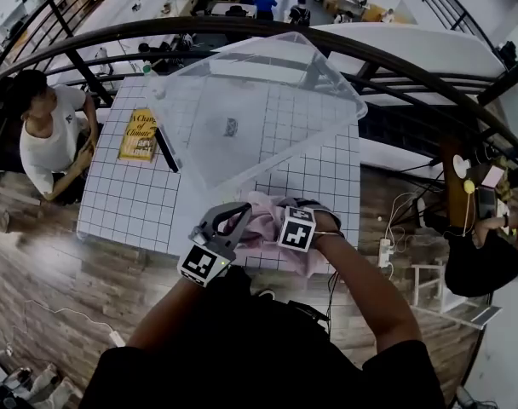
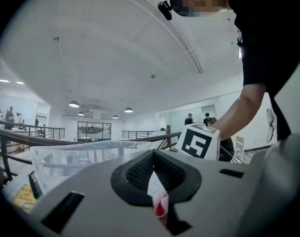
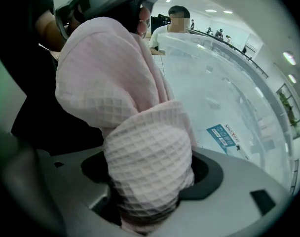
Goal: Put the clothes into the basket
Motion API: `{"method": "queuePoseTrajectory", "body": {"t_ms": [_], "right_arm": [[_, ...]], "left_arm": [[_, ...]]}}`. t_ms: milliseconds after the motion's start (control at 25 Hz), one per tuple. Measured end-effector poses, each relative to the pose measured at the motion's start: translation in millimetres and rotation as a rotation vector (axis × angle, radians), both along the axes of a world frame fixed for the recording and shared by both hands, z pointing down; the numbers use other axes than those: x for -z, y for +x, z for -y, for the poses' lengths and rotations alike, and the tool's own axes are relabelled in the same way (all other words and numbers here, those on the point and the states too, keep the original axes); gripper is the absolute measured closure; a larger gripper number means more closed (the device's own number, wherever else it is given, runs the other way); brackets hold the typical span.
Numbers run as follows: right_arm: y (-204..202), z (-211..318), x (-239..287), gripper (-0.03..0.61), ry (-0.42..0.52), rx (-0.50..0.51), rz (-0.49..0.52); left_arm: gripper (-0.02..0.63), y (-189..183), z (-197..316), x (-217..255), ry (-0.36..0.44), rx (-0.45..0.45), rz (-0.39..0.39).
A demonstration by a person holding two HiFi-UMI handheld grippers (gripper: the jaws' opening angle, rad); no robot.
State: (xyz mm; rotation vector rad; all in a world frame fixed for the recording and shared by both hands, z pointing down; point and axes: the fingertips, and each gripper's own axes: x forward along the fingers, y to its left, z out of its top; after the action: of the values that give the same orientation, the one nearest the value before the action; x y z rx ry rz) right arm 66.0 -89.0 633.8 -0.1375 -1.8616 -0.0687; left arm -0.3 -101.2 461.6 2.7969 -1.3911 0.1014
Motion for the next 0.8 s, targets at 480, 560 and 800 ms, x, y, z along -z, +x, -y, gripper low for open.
{"method": "queuePoseTrajectory", "body": {"t_ms": [480,560,800], "right_arm": [[16.4,6.7,48.4,0.21,0.078,0.04,0.011],[19.2,6.5,56.8,0.21,0.081,0.04,0.01],[17.0,20.4,101.7,0.21,0.147,0.068,0.003]], "left_arm": [[0.611,-2.8,1.5,24.3,0.036,0.016,0.009],[0.61,-3.6,2.1,28.7,0.044,0.019,0.006],[0.611,-10.5,7.2,44.3,0.055,0.033,-0.007]]}}
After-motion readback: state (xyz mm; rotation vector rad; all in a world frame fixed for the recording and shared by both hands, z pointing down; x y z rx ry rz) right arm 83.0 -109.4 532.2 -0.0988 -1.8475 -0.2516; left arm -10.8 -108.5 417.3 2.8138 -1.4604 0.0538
